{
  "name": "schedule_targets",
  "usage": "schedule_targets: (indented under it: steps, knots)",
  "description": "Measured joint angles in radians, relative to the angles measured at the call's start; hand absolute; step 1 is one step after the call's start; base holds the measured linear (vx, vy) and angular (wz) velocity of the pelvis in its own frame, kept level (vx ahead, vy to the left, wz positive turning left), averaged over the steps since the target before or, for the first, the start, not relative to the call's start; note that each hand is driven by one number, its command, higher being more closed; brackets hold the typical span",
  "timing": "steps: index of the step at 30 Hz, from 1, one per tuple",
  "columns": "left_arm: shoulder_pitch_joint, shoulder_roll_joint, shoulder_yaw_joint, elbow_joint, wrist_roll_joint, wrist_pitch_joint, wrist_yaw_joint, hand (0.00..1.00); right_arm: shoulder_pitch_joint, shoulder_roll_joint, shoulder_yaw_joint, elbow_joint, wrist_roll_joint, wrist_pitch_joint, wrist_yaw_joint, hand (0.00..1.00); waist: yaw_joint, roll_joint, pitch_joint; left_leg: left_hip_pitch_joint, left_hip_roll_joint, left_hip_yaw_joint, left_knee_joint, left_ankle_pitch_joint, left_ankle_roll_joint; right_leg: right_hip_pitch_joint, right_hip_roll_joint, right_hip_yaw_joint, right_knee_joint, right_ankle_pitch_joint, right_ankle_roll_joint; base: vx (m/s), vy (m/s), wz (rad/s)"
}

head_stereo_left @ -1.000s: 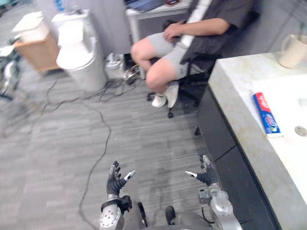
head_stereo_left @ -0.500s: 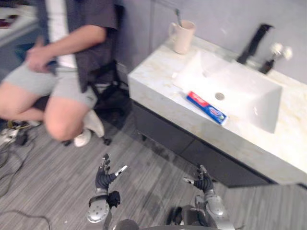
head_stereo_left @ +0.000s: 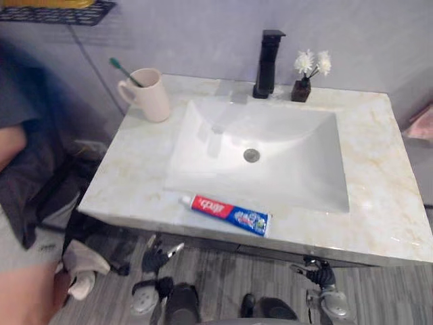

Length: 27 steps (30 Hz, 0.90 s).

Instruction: Organize washtable

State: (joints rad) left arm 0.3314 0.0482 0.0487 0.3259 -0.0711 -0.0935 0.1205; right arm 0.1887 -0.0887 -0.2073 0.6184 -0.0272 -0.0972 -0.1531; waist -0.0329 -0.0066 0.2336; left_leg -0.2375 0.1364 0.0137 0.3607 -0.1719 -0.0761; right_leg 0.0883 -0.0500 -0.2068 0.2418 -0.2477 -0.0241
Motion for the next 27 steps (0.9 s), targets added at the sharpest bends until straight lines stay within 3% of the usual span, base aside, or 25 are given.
schedule_targets:
  steps: [1,2,3,7,8,19,24,26,27]
  knots:
    - [0.029,0.003,-0.005,0.005,0.002,0.009,0.011,0.00,0.006,0.009,-0.029,0.013,0.000,0.006,-0.009,0.00,0.006,-0.003,0.007,0.012,-0.014,-0.024,-0.029,0.107,-0.016,0.021,0.003,0.026,0.009,-0.022,0.040,0.30,0.240,-0.63]
    - [0.044,0.009,0.003,0.003,0.002,0.007,0.020,0.00,0.007,0.021,-0.033,0.020,0.002,0.011,-0.014,0.00,0.011,-0.023,0.000,0.022,-0.019,-0.006,-0.028,0.108,-0.017,0.023,-0.014,0.046,0.008,-0.022,0.043,0.34,0.259,-0.51]
    - [0.051,0.028,0.003,0.001,0.004,0.008,0.024,0.00,0.027,0.029,-0.034,0.020,0.011,0.011,-0.021,0.00,0.022,-0.032,-0.009,0.035,-0.029,0.018,-0.056,0.111,-0.009,0.014,-0.034,0.058,0.005,0.012,0.078,0.21,0.179,-0.26]
    - [0.063,0.054,0.001,-0.001,0.005,0.020,0.014,0.00,0.037,0.045,-0.045,0.019,0.022,0.015,-0.020,0.00,0.023,-0.042,-0.018,0.079,-0.045,0.067,-0.138,0.133,0.023,0.013,-0.058,0.099,-0.026,0.084,0.112,0.11,0.163,-0.22]
    - [0.021,0.015,0.029,0.029,0.027,-0.013,0.013,0.00,0.026,0.062,-0.068,0.024,0.031,0.021,-0.019,0.00,0.048,-0.043,-0.077,0.219,-0.133,0.129,-0.464,0.295,0.050,0.045,-0.108,0.156,-0.138,0.049,0.145,-0.01,0.033,-0.07]
    - [-0.011,-0.007,0.022,0.082,0.021,-0.014,0.011,0.00,0.023,0.062,-0.071,0.024,0.099,0.014,-0.014,0.00,0.046,-0.036,-0.080,0.242,-0.135,0.144,-0.463,0.294,0.051,0.060,-0.111,0.156,-0.139,0.032,0.128,-0.03,0.004,-0.01]
    - [-0.056,0.010,0.036,0.185,-0.004,-0.052,0.016,0.00,0.015,0.062,-0.109,0.050,0.141,0.007,0.006,0.00,0.047,-0.034,-0.078,0.264,-0.136,0.152,-0.454,0.293,0.052,0.081,-0.114,0.156,-0.138,0.025,0.120,0.05,-0.014,-0.02]
    - [-0.071,0.028,0.058,0.217,-0.018,-0.060,0.016,0.00,-0.008,0.061,-0.134,0.072,0.143,0.006,0.005,0.00,0.049,-0.041,-0.071,0.243,-0.146,0.162,-0.369,0.237,0.058,0.076,-0.135,0.166,-0.101,-0.001,0.122,0.05,0.010,-0.16]
    - [-0.066,0.036,0.071,0.237,-0.029,-0.059,0.015,0.00,-0.011,0.058,-0.141,0.074,0.143,0.008,0.003,0.00,0.051,-0.053,-0.066,0.219,-0.152,0.177,-0.279,0.175,0.064,0.066,-0.155,0.180,-0.057,-0.030,0.131,0.04,0.017,-0.23]
